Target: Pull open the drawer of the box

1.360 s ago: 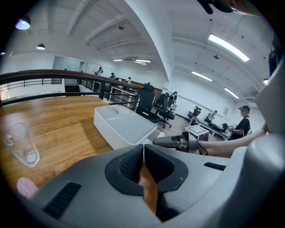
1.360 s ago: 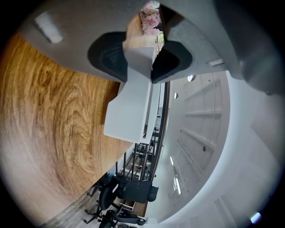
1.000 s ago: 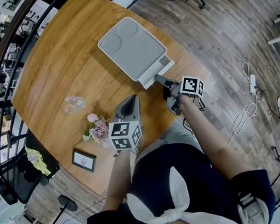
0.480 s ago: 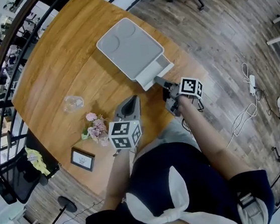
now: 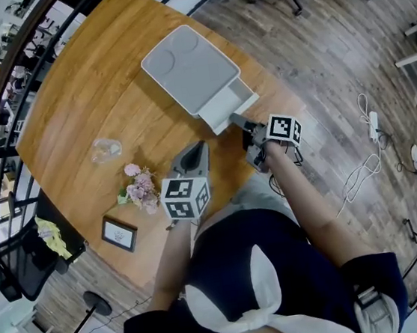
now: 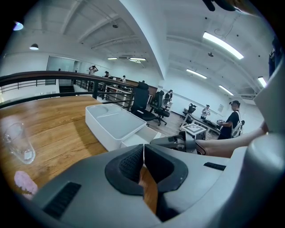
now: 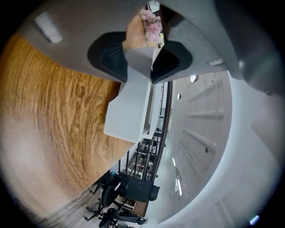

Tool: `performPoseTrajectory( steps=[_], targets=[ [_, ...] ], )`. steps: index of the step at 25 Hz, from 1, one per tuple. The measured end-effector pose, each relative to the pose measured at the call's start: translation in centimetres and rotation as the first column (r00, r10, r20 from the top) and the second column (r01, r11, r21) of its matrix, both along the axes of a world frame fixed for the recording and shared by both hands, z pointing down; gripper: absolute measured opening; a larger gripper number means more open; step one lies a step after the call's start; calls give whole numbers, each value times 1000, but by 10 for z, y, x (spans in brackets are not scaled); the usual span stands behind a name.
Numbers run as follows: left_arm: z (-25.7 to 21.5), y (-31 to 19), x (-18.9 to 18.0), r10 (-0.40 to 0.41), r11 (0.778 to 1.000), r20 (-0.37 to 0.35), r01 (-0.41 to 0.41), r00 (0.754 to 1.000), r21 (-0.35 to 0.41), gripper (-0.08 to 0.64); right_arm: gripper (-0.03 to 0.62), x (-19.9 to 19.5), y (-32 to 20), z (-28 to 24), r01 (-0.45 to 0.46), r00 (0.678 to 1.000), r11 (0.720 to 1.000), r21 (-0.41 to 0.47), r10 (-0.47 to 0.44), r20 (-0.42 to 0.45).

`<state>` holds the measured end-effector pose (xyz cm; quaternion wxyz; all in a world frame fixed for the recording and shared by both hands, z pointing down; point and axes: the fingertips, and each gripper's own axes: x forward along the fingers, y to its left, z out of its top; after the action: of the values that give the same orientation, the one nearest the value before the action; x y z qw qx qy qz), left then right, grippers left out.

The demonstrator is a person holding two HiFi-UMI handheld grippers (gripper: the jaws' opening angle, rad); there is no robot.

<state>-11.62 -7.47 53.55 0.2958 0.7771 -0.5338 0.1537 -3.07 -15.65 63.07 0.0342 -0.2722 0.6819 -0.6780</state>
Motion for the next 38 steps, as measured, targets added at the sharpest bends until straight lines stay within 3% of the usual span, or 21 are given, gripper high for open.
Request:
performPoseTrajectory(
  steps=[38],
  targets=[
    [2,7,15,49,999,-6,-49,999,0,23,163,36,23,1,-48,998,999,-2,48,-42]
  ],
)
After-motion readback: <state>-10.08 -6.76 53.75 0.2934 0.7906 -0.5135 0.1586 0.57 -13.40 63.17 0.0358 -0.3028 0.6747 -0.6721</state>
